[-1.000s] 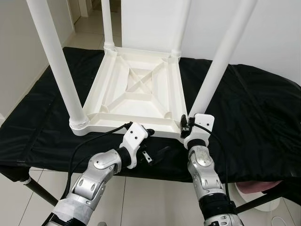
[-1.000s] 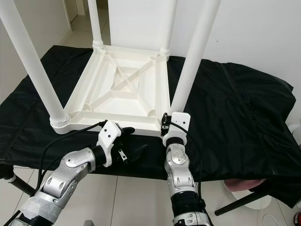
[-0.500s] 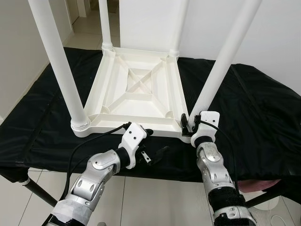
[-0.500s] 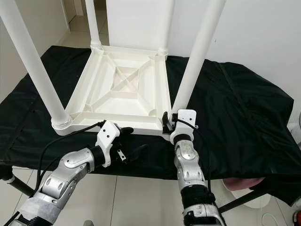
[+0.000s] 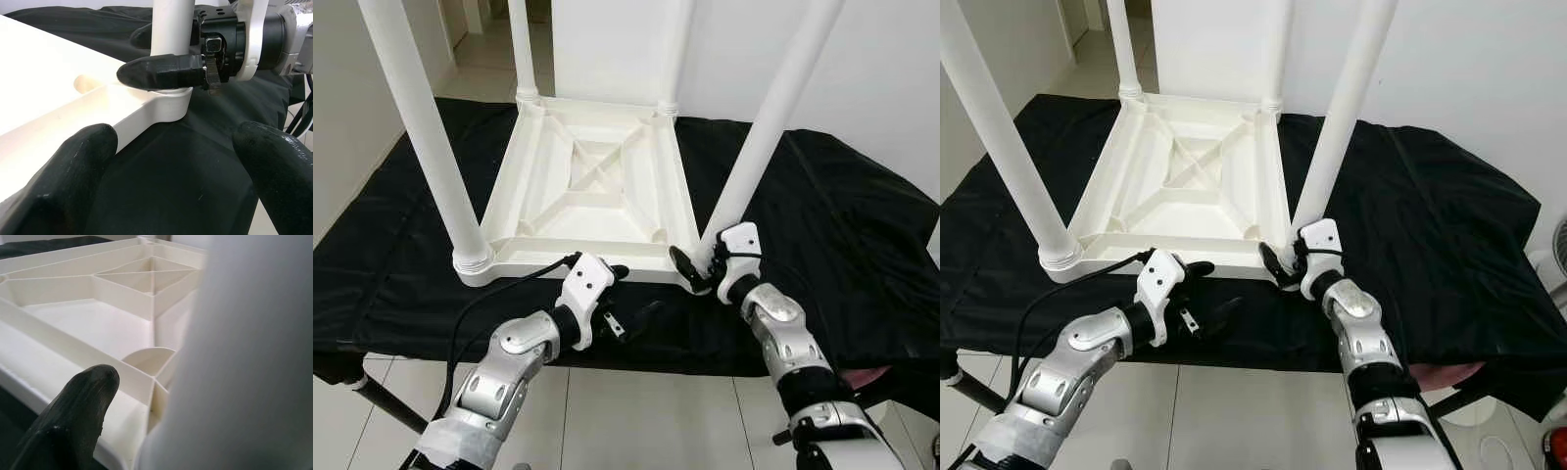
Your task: Building children table
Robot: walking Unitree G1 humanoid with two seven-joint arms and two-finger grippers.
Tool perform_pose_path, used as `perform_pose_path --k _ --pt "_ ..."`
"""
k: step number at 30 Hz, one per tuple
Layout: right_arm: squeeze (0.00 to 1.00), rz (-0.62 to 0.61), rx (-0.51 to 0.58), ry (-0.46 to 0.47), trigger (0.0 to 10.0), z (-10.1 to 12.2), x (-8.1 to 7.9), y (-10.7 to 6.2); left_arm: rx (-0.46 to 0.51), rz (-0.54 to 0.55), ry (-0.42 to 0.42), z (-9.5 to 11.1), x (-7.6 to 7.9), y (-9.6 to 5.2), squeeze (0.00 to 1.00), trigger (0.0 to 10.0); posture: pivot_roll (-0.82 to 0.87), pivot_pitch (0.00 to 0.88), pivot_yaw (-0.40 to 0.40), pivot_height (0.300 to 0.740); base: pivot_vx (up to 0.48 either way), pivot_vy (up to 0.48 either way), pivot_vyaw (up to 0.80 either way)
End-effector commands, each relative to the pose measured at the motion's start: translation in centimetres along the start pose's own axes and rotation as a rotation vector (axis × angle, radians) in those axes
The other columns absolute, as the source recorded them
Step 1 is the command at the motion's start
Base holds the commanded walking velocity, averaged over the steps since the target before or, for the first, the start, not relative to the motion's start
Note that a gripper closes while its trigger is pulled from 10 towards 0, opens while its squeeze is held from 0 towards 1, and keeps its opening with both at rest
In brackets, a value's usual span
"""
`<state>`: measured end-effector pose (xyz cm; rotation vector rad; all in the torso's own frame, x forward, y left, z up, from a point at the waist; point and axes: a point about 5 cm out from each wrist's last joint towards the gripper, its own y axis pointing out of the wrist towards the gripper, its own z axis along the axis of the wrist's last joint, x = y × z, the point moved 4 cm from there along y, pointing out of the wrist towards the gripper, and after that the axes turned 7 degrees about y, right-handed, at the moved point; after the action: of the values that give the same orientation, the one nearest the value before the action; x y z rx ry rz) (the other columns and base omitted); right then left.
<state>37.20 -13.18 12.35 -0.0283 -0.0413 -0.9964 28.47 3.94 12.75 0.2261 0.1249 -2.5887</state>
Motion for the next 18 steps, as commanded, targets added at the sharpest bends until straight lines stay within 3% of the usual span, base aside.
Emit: perform_pose_path --k 1,9,10,11,12,13,18 --pt "0.00 0.053 -0.010 -0.012 10.0 0.0 -0.3 0.3 -0.017 0.048 0.001 -0.1 -0.4 0.0 0.00 10.0 0.00 0.000 -0.069 0.740 0.000 0.000 0.00" --pt "0.00 0.169 -0.096 -0.042 10.0 -0.7 -0.2 0.5 -0.015 0.041 0.000 -0.1 -0.4 0.1 0.00 10.0 0.00 0.000 -0.069 0.740 0.000 0.000 0.00" --pt "0.00 0.188 -0.120 -0.037 8.1 -1.1 -0.3 0.4 -0.015 0.041 0.000 -0.1 -0.3 0.1 0.00 10.0 0.00 0.000 -0.067 0.740 0.000 0.000 0.00" --pt "0.00 0.188 -0.120 -0.037 8.1 -1.1 -0.3 0.4 -0.015 0.041 0.000 -0.1 -0.3 0.1 0.00 10.0 0.00 0.000 -0.067 0.740 0.000 0.000 0.00" --pt "0.00 0.205 -0.145 -0.036 2.5 -1.6 -0.3 0.2 -0.014 0.039 -0.001 0.0 -0.2 0.1 0.00 10.0 0.00 0.000 -0.068 0.740 0.000 0.000 0.00" --pt "0.00 0.218 -0.163 -0.037 0.0 -2.0 -0.3 0.0 -0.013 0.037 -0.003 0.0 -0.2 0.1 0.00 10.0 0.00 0.000 -0.065 0.740 0.000 0.000 0.00" --pt "0.00 0.240 -0.179 -0.019 0.0 -2.4 -0.3 -0.3 -0.011 0.034 -0.004 0.1 -0.1 0.1 0.00 10.0 0.00 0.000 -0.066 0.740 0.000 0.000 0.00"
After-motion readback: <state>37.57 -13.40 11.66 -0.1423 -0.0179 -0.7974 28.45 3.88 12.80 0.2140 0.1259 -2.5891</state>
